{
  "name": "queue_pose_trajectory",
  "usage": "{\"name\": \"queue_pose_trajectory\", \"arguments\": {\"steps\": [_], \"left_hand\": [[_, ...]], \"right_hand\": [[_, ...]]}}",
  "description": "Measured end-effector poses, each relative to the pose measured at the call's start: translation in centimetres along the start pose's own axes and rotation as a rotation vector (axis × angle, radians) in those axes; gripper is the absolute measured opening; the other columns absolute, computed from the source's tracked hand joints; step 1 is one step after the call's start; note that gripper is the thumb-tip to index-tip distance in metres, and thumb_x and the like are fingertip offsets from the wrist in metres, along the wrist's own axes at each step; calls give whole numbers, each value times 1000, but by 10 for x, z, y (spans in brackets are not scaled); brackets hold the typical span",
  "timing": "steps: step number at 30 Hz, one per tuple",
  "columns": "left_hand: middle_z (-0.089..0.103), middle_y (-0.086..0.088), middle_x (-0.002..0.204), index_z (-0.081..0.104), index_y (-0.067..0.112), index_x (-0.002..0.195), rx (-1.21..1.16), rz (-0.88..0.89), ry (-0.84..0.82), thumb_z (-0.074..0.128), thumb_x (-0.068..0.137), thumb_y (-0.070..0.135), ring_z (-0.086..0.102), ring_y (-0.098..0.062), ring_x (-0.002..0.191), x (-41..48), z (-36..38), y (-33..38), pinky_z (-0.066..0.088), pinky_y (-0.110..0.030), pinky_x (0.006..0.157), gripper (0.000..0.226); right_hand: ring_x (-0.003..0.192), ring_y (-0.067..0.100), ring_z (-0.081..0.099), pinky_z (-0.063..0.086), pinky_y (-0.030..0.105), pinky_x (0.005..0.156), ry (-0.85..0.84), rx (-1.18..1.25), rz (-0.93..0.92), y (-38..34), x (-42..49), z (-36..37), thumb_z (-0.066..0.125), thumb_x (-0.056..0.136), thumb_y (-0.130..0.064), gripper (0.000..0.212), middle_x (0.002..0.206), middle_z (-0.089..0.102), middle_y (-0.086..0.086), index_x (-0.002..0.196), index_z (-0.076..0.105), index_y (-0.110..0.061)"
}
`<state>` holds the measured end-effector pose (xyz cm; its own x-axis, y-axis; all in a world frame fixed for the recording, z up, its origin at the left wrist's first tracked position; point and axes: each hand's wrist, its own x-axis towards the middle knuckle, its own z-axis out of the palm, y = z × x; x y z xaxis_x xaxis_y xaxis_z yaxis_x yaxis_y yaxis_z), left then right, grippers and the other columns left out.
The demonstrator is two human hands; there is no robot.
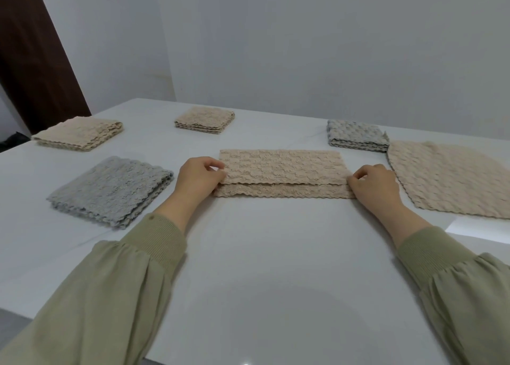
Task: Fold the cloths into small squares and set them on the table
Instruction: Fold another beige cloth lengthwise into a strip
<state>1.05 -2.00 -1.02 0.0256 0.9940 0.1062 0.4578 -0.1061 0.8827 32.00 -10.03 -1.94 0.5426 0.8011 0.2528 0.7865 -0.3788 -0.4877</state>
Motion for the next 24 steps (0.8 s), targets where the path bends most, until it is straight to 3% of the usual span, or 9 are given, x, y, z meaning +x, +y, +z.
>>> {"name": "queue_pose_trajectory", "arguments": {"steps": [4, 6, 9, 14, 20, 24], "left_hand": [[59, -2, 67, 70, 18, 95, -56, 9, -15, 66, 83, 7, 54, -16, 55, -2, -8, 2, 50, -29, 62, 17], [59, -2, 67, 70, 18, 94, -53, 0, -39, 66, 84, 5, 55, -14, 51, -5, -13, 3, 47, -25, 56, 17], [62, -4, 66, 70, 19, 91, 12, -11, -109, 67, 84, 7, 52, -9, 42, -8, -17, 3, 44, -23, 52, 14], [62, -6, 68, 70, 20, 90, 60, 32, -125, 68, 84, 10, 52, -19, 51, -11, -18, 2, 45, -26, 54, 12], [63, -6, 71, 70, 19, 91, 140, 75, -140, 67, 84, 9, 53, -13, 53, -13, -19, 3, 41, -21, 50, 13], [60, -2, 68, 70, 21, 89, 142, 99, -128, 65, 83, 5, 51, -8, 48, -13, -20, 6, 39, -14, 42, 18]], "right_hand": [[109, 28, 49, 33, 29, 84, 205, 307, -24, -3, -7, -9, 61, 85, -23, 13, 108, 59, 11, 74, 61, -15], [109, 29, 49, 35, 31, 87, 216, 289, -42, -2, -11, -11, 62, 83, -20, 14, 104, 58, 11, 70, 60, -13], [104, 31, 49, 40, 36, 86, 81, 145, 6, 2, -15, -9, 61, 79, -19, 12, 98, 55, 10, 69, 61, -13], [85, 26, 48, 39, 32, 72, 81, 126, 1, 3, -18, -12, 61, 78, -14, 13, 75, 48, 0, 67, 63, -7], [92, 28, 46, 35, 33, 75, 65, 80, -34, 4, -17, -8, 61, 78, -15, 17, 88, 50, 7, 62, 56, -13], [89, 22, 39, 31, 31, 72, 141, 108, -61, 1, -19, -10, 58, 76, -10, 14, 89, 49, 7, 65, 59, -3]]}}
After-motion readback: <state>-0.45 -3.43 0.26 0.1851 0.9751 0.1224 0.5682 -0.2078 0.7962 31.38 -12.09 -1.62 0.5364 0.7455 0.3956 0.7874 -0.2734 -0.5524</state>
